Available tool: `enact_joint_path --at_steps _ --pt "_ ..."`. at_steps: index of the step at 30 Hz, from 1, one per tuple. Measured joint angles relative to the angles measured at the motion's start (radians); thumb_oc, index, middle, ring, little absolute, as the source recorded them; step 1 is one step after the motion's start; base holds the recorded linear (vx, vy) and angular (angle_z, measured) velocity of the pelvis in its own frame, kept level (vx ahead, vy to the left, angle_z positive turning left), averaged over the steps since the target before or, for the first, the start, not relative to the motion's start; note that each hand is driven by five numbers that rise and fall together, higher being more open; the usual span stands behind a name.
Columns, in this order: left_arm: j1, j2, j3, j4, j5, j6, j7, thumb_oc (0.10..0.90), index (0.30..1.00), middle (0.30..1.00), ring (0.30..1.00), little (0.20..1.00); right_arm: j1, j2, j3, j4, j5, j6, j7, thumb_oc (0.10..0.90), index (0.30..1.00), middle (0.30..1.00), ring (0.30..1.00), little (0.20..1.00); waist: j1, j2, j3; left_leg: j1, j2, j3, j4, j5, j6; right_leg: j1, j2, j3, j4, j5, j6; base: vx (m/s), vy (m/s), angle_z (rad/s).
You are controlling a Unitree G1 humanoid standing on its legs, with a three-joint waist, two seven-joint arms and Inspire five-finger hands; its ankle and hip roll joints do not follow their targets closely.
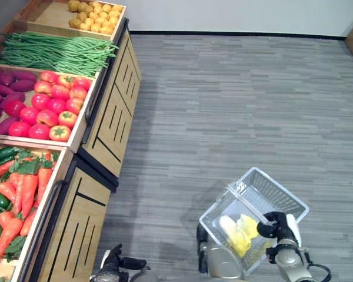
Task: Get the vegetables into the basket
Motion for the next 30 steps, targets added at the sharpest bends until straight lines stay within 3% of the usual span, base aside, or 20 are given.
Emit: enact_joint_path --at_steps 1,2,5,6,8,10,12,14,16,18,20,21,22,24,26,30 --pt "-0.001 -0.005 0.000 0.003 0.000 0.000 0.002 0.900 1.000 1.000 1.000 1.000 -0.008 0.002 -0.005 0.002 0.000 0.000 0.000 0.400 0.300 0.300 0.300 0.300 0.000 0.000 0.000 -0.020 0.004 -0.014 0.028 0.008 -0.008 0.003 0.007 -0.008 0.006 -0.024 0.000 0.13 -0.284 0.50" --pt "-0.019 0.010 0.000 0.003 -0.002 -0.001 0.005 0.900 1.000 1.000 1.000 1.000 -0.003 0.006 -0.008 0.001 0.001 0.000 0.002 0.400 0.300 0.300 0.300 0.300 0.001 -0.021 0.002 -0.122 0.000 -0.061 0.185 0.016 -0.025 0.007 -0.004 -0.034 0.007 -0.044 -0.012 0.13 -0.270 0.46" --pt "-0.022 0.007 0.017 -0.002 -0.020 0.000 0.015 0.900 1.000 1.000 1.000 1.000 -0.011 0.010 -0.009 0.000 0.000 -0.002 0.003 0.400 0.300 0.300 0.300 0.300 0.015 -0.021 0.003 -0.158 0.026 -0.049 0.261 0.082 -0.064 0.047 0.002 -0.060 0.001 -0.060 -0.050 0.16 -0.188 0.33" --pt "-0.026 0.009 0.019 -0.002 -0.020 0.000 0.014 0.900 1.000 1.000 1.000 1.000 -0.005 0.013 -0.009 0.000 0.000 -0.003 0.002 0.400 0.300 0.300 0.300 0.300 0.008 -0.026 0.006 -0.161 0.036 -0.004 0.277 0.107 -0.073 0.071 -0.003 -0.082 -0.015 -0.066 -0.056 0.15 -0.109 0.56" --pt "-0.026 0.010 0.020 -0.016 -0.020 0.000 0.017 0.900 1.000 1.000 1.000 1.000 0.012 0.009 -0.010 -0.003 0.001 -0.004 -0.005 0.400 0.300 0.300 0.300 0.300 0.003 -0.035 0.010 -0.162 0.058 0.144 0.269 0.105 -0.063 0.102 -0.007 -0.124 -0.023 -0.085 -0.086 0.16 -0.079 0.63" --pt "-0.032 -0.006 0.018 -0.047 -0.020 -0.001 0.019 0.900 1.000 1.000 1.000 1.000 0.034 0.014 -0.014 -0.009 0.003 -0.004 -0.009 0.400 0.300 0.300 0.300 0.300 -0.004 -0.037 0.012 -0.205 0.068 0.292 0.237 0.063 -0.047 0.132 -0.002 -0.165 -0.069 -0.104 -0.088 0.07 -0.019 0.84" --pt "-0.045 -0.028 0.019 -0.079 -0.022 0.000 0.014 0.900 1.000 1.000 1.000 1.000 0.039 0.022 -0.015 -0.015 0.006 -0.004 -0.009 0.400 0.300 0.300 0.300 0.300 0.011 -0.038 0.013 -0.275 0.044 0.343 0.157 0.053 -0.034 0.125 0.008 -0.190 -0.075 -0.094 -0.068 0.27 0.022 0.54" --pt "-0.059 -0.042 0.022 -0.079 -0.023 -0.003 0.014 0.900 1.000 1.000 1.000 1.000 0.022 0.041 -0.012 -0.014 0.004 -0.006 -0.012 0.400 0.300 0.300 0.300 0.300 0.021 -0.042 0.016 -0.325 0.048 0.365 0.049 0.088 -0.034 0.148 0.034 -0.193 -0.105 -0.110 -0.061 0.27 0.034 0.04" --pt "-0.066 -0.037 0.021 -0.083 -0.021 -0.007 0.020 0.900 1.000 1.000 1.000 1.000 0.021 0.046 0.006 -0.011 -0.001 -0.008 -0.011 0.400 0.300 0.300 0.300 0.300 0.028 -0.042 0.018 -0.344 0.085 0.405 0.047 0.116 -0.003 0.168 0.051 -0.198 -0.101 -0.091 -0.076 0.21 0.095 -0.28" --pt "-0.065 -0.034 0.027 -0.080 -0.020 -0.007 0.024 0.900 1.000 1.000 1.000 1.000 0.024 0.046 0.013 -0.011 -0.003 -0.016 -0.013 0.400 0.300 0.300 0.300 0.300 0.024 -0.047 0.021 -0.337 0.090 0.404 0.093 0.127 -0.004 0.194 0.052 -0.188 -0.104 -0.110 -0.055 0.20 0.163 -0.27" --pt "-0.056 -0.037 0.029 -0.074 -0.020 -0.004 0.030 0.900 1.000 1.000 1.000 1.000 0.031 0.045 0.013 -0.016 -0.003 -0.018 -0.024 0.400 0.300 0.300 0.300 0.300 0.010 -0.048 0.021 -0.299 0.056 0.381 0.091 0.124 0.000 0.218 0.047 -0.165 -0.099 -0.126 -0.030 0.20 0.203 -0.22" --pt "-0.055 -0.044 0.032 -0.067 -0.020 -0.002 0.035 0.900 1.000 1.000 1.000 1.000 0.046 0.045 0.009 -0.008 -0.004 -0.019 -0.028 0.400 0.300 0.300 0.300 0.300 0.004 -0.047 0.022 -0.278 0.024 0.393 0.070 0.122 0.035 0.215 0.040 -0.162 -0.077 -0.131 -0.031 0.25 0.251 0.11" --pt "-0.054 -0.046 0.034 -0.062 -0.020 -0.001 0.036 0.900 1.000 1.000 1.000 1.000 0.071 0.048 0.006 0.003 -0.003 -0.015 -0.028 0.400 0.300 0.300 0.300 0.300 0.001 -0.039 0.019 -0.245 0.002 0.411 0.032 0.085 0.096 0.213 0.027 -0.164 -0.028 -0.161 -0.026 0.21 0.238 0.23" --pt "-0.059 -0.029 0.042 -0.065 -0.020 -0.004 0.038 0.900 1.000 1.000 1.000 1.000 0.082 0.068 0.007 -0.001 -0.008 -0.016 -0.028 0.400 0.300 0.300 0.300 0.300 0.012 -0.074 0.031 -0.230 -0.035 0.411 0.026 0.055 0.113 0.207 -0.012 -0.154 0.016 -0.181 -0.008 0.19 0.252 0.22" --pt "-0.063 -0.024 0.058 -0.067 -0.021 -0.004 0.043 0.900 1.000 1.000 1.000 1.000 0.080 0.075 0.007 -0.001 -0.013 -0.016 -0.030 0.400 0.300 0.300 0.300 0.300 0.029 -0.092 0.028 -0.226 -0.075 0.413 0.034 0.014 0.136 0.203 -0.058 -0.144 0.040 -0.200 0.014 0.10 0.191 0.13" --pt "-0.063 -0.001 0.058 -0.074 -0.023 -0.002 0.061 0.900 1.000 1.000 1.000 1.000 0.057 0.078 0.019 0.011 -0.015 -0.014 -0.036 0.400 0.300 0.300 0.300 0.300 0.064 -0.097 0.025 -0.221 -0.124 0.409 0.034 -0.010 0.174 0.171 -0.115 -0.115 0.119 -0.205 0.030 0.04 0.145 0.15"
